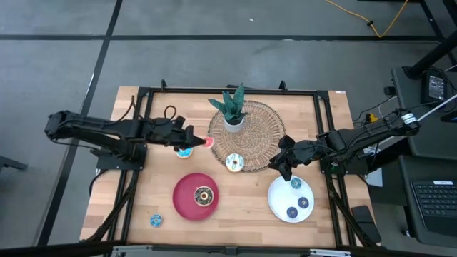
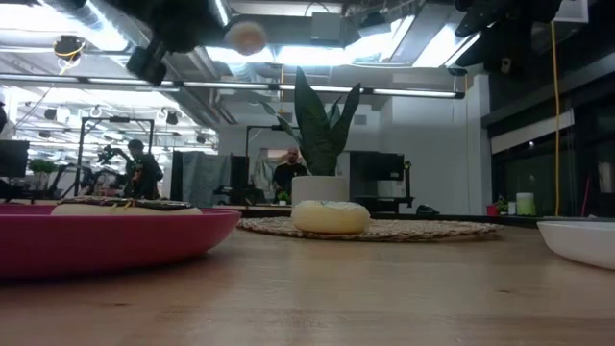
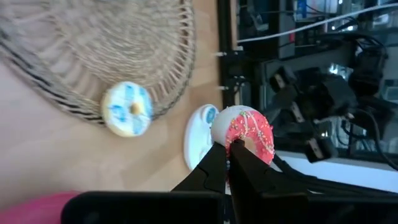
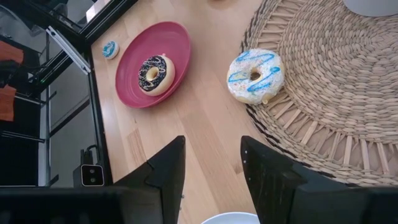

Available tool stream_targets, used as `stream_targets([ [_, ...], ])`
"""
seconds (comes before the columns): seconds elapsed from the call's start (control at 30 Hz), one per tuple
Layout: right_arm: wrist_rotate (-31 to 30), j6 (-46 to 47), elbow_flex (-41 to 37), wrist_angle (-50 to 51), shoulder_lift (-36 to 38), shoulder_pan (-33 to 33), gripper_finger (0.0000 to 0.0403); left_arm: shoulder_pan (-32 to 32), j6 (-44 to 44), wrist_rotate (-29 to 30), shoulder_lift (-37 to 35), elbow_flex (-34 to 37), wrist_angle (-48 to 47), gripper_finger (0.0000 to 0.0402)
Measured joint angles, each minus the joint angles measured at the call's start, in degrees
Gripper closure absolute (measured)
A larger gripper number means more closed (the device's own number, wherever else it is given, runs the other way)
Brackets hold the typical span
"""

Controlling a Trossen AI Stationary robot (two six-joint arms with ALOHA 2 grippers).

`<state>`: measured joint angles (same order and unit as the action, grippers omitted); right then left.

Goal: Pick & Place donuts
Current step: Put the pink donut on the white plate

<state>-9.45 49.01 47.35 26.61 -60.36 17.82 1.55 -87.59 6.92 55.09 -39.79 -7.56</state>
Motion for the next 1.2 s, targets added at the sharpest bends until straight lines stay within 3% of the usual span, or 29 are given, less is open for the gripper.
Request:
stream_targets([
  [0.83,0.0,0.0,0.0,-0.2,0.0,0.0,0.0247,6.0,1.6,-0.7,29.3,-30.5,0.1,0.04],
  [1.2,1.5,5.1,0.0,-2.3,0.0,0.0,0.0247,6.0,3.9,-1.1,35.1,-36.0,-0.2,0.04],
])
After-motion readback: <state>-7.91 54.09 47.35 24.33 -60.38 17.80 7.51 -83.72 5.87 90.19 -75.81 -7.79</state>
